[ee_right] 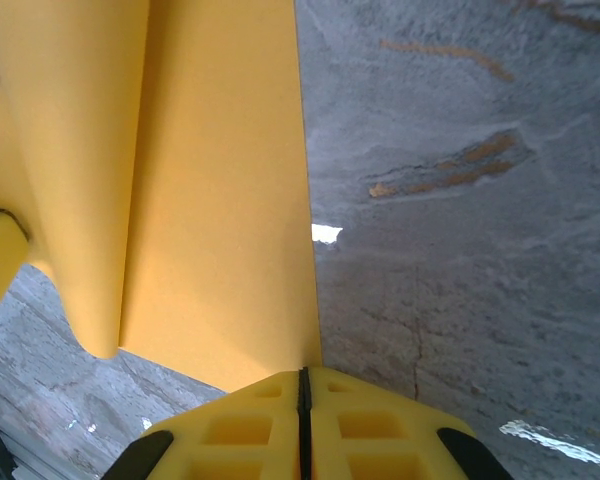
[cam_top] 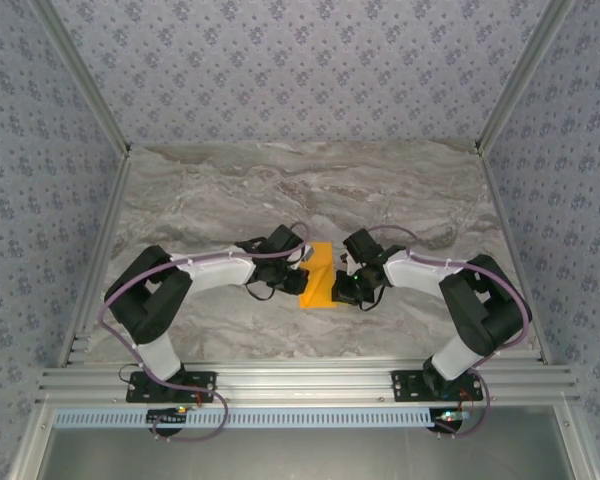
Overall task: Fold a paper plane with a square sheet of paper (fold left side to right side)
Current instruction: Fold the triangle a second time at the center of the table.
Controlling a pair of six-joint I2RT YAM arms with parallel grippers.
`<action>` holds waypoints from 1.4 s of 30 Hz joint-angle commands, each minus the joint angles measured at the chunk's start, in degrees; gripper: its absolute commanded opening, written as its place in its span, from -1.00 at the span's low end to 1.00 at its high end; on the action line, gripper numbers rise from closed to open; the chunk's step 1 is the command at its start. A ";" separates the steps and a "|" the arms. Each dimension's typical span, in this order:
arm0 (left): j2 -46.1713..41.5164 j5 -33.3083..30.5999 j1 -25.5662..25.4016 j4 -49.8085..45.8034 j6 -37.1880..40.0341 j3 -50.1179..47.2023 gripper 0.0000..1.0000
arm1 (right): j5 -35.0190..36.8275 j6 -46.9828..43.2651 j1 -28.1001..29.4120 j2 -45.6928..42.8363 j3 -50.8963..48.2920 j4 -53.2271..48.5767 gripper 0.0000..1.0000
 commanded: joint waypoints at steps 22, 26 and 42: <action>2.67 -1.49 0.91 -1.28 1.96 3.27 -0.98 | 2.49 -1.43 0.66 1.74 0.68 -4.61 -0.77; 2.70 -1.81 0.88 -1.27 1.96 3.43 -0.98 | 2.52 -1.41 0.71 1.78 0.60 -4.55 -0.77; 3.20 -3.11 0.91 -2.67 2.84 4.46 -0.98 | 2.33 -1.46 0.67 2.47 1.17 -4.92 -0.77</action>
